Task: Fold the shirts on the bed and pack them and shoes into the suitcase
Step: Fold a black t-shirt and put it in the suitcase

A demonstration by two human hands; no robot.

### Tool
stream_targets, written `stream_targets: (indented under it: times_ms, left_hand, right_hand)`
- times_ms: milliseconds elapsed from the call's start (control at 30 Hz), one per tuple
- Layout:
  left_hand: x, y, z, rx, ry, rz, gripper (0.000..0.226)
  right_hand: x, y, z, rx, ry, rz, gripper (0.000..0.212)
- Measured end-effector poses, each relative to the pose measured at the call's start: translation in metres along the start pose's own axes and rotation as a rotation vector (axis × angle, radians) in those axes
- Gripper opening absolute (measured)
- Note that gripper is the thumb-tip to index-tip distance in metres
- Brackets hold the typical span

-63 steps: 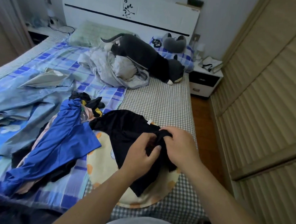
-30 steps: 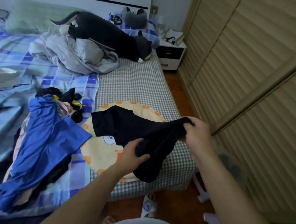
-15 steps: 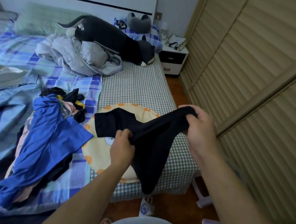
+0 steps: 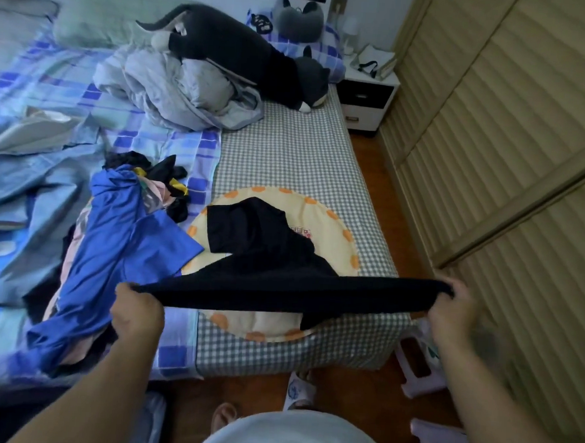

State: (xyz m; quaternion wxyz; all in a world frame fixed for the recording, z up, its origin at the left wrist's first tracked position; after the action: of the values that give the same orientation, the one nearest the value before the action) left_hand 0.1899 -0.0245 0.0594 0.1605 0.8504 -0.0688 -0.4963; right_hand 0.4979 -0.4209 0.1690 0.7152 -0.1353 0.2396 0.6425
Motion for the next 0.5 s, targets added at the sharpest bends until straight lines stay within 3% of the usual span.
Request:
stream_targets:
  times_ms: [100,200,267,333,433,500]
  left_hand:
    - [0.01,0.005,0.059,0.072,-0.153,0.073,0.043]
    - [0.005,0.016,0.111,-0.052,-0.164,0.061,0.042]
    - [-0.001,0.011,0.117,-0.198,-0.054,0.018,0.039]
    - [-0.003,-0.003,0.092,-0.212,0.105,0.005,0.041]
    - [-0.006,-0.049,-0.004,-0.177,0.478,0.113,0.048]
    - [-0.029,-0.086,-0.108,-0.055,0.697,0.211,0.044]
  right_hand:
    - [0.005,0.018,-0.101,0.223,0.463,0.241,0.031]
    - [0.018,0.041,-0.148,0.532,0.51,0.339,0.039]
    - [0.04,0.051,-0.135,0.716,0.309,0.33,0.028]
    - [0.07,0.041,-0.1,0.793,0.028,0.299,0.022]
    - [0.104,-0.019,-0.011,0.765,-0.24,0.32,0.037]
    - [0.115,-0.076,0.069,0.675,-0.402,0.342,0.038]
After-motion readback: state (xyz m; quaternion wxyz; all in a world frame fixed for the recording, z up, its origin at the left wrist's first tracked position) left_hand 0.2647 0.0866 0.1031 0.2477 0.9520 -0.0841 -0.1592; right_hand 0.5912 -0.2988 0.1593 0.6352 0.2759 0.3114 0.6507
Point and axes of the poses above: each hand's wrist, its own y-axis away from the middle knuckle, its own x-axis out of the palm, z = x × y, the point moved 2 cm from there along -y, towards the middle knuckle, and after that the axes turned 10 degrees about -y, right-handed, at the moved point
